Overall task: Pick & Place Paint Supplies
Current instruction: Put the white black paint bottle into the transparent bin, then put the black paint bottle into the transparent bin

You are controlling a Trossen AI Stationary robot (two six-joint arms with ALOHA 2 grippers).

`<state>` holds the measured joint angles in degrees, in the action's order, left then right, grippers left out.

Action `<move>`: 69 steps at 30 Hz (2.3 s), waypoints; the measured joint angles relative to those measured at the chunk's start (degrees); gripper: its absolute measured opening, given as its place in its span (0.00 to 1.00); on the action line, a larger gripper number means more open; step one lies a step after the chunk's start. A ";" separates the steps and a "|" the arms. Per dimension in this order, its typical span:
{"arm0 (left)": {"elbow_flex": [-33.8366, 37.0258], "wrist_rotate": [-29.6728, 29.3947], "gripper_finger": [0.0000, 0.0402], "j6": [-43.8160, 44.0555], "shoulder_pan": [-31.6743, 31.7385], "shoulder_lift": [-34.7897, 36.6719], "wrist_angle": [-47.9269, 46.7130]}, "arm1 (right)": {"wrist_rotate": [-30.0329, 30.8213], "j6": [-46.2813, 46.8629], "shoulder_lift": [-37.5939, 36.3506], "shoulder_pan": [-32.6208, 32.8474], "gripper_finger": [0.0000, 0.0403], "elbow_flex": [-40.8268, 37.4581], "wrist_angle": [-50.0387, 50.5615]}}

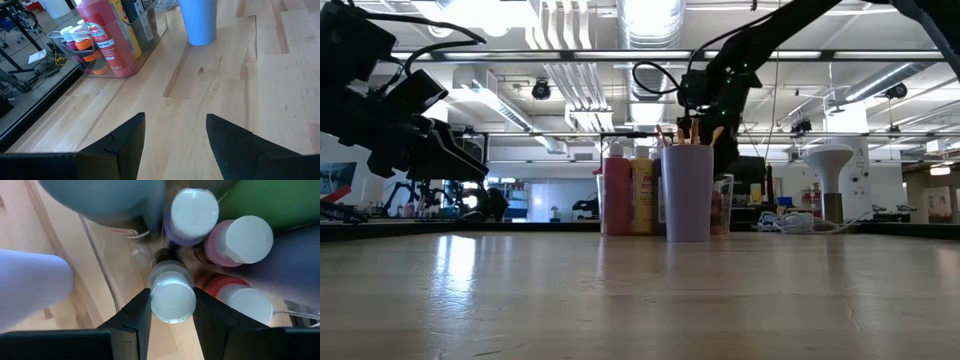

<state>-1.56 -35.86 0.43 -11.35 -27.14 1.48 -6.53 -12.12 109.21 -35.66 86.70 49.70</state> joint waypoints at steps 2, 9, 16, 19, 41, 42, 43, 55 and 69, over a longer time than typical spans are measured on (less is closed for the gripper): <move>0.02 0.00 0.54 0.00 0.02 0.00 0.00 | -0.04 0.02 0.24 0.00 0.28 0.06 -0.12; 0.01 0.00 0.54 0.00 0.01 0.00 0.00 | -0.02 0.02 0.32 -0.04 0.29 0.04 -1.97; -0.01 0.02 0.54 0.00 0.00 0.00 0.00 | 0.03 -0.07 0.27 -0.01 0.33 -0.03 -2.15; 0.02 0.00 0.54 0.00 0.01 0.00 0.00 | 0.20 -0.12 0.42 0.02 0.38 -0.03 -2.32; 0.01 0.00 0.54 0.00 0.02 0.00 0.00 | 0.51 -1.89 -0.99 0.17 0.31 0.31 -1.59; 0.02 0.00 0.54 0.00 0.02 0.00 0.00 | 0.51 -2.03 -1.08 0.17 0.31 0.65 -0.81; 0.02 0.00 0.54 0.00 0.02 0.00 0.00 | 0.53 -2.01 -1.14 0.17 0.31 1.05 0.02; 0.00 0.02 0.54 0.00 0.01 0.00 0.00 | 0.71 -1.73 -6.63 1.53 0.35 5.01 8.92; 0.00 0.01 0.54 0.00 0.02 0.00 0.00 | 3.09 18.17 -27.67 21.49 0.30 5.55 27.67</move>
<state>-1.56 -35.84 0.43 -11.33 -27.14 1.48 -3.44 6.05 81.54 -14.17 92.25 77.37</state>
